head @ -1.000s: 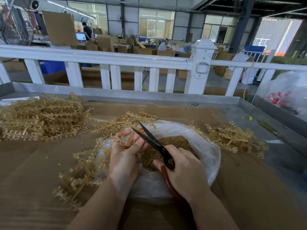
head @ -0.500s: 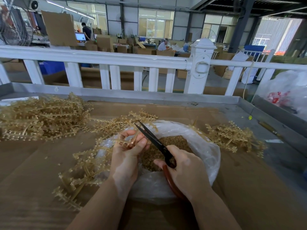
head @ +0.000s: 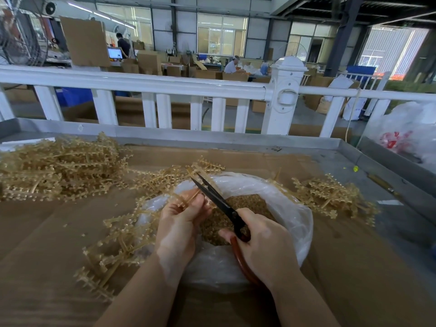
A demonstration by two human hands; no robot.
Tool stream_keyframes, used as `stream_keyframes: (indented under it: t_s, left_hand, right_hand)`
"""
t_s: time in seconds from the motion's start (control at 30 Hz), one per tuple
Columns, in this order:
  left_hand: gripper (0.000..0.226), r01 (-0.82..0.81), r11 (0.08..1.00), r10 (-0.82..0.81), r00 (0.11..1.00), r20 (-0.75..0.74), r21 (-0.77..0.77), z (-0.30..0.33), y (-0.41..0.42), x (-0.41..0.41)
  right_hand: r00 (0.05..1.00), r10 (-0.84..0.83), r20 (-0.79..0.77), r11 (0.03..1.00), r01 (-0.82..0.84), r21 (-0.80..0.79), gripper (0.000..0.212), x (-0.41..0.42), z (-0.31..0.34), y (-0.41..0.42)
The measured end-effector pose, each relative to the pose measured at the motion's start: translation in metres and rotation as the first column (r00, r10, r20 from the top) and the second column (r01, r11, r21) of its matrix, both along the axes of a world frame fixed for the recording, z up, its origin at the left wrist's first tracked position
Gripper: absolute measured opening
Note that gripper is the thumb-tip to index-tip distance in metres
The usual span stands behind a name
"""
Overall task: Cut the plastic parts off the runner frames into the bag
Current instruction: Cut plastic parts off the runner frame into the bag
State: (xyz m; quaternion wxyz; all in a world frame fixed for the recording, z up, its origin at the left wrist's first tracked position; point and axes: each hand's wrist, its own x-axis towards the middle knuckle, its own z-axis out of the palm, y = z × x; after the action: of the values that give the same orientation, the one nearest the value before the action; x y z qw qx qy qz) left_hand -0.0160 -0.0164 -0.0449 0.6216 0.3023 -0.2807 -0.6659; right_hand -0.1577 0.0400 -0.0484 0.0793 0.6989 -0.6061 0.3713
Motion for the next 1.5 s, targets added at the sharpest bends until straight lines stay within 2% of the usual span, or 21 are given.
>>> stream_keyframes:
  t_s: [0.1,0.6,0.8,0.93,1.07,1.13,1.23,1.5]
  left_hand:
    - [0.028,-0.002,1.0,0.002,1.0,0.02,-0.003,-0.0015,-0.001,-0.0016]
    - [0.02,0.075,0.996,-0.075,0.997,0.012,-0.048,-0.003,-0.0002,-0.0005]
    - [0.037,0.066,0.998,-0.066,0.998,-0.002,-0.021,0.0007,-0.0018,-0.0004]
    - [0.031,0.144,0.988,-0.145,0.989,-0.021,-0.058,0.004,-0.0019,0.0053]
    - [0.058,0.042,0.996,-0.04,0.999,-0.032,0.08,0.0003,-0.0041,0.0025]
    - [0.048,-0.005,0.998,0.008,0.999,-0.041,0.059,-0.0006,-0.0053,0.0018]
    - [0.019,-0.02,0.999,0.023,0.998,-0.064,0.05,-0.0019,-0.0058,0.0023]
    - [0.009,0.041,0.999,-0.041,0.999,0.006,0.034,-0.002,-0.0027,0.0025]
  right_hand:
    - [1.0,0.0,-0.002,1.0,0.0,-0.01,0.031,0.0003,0.0,-0.0002]
    - [0.999,0.024,0.023,1.0,-0.025,0.013,0.033,0.0012,0.0018,-0.0012]
    - [1.0,0.006,-0.007,1.0,-0.006,0.017,0.034,0.0013,0.0007,-0.002]
    - [1.0,0.004,-0.009,1.0,-0.004,0.008,0.032,0.001,0.0,-0.0015]
    - [1.0,0.022,-0.021,1.0,-0.021,0.007,0.031,0.0001,-0.0011,-0.0006]
    - [1.0,0.021,-0.017,1.0,-0.021,0.011,0.031,-0.0006,-0.0017,-0.0006]
    - [1.0,0.019,-0.012,1.0,-0.018,0.016,0.032,-0.0014,-0.0019,-0.0008]
    - [1.0,0.02,-0.021,1.0,-0.02,0.023,0.038,-0.0007,-0.002,-0.0004]
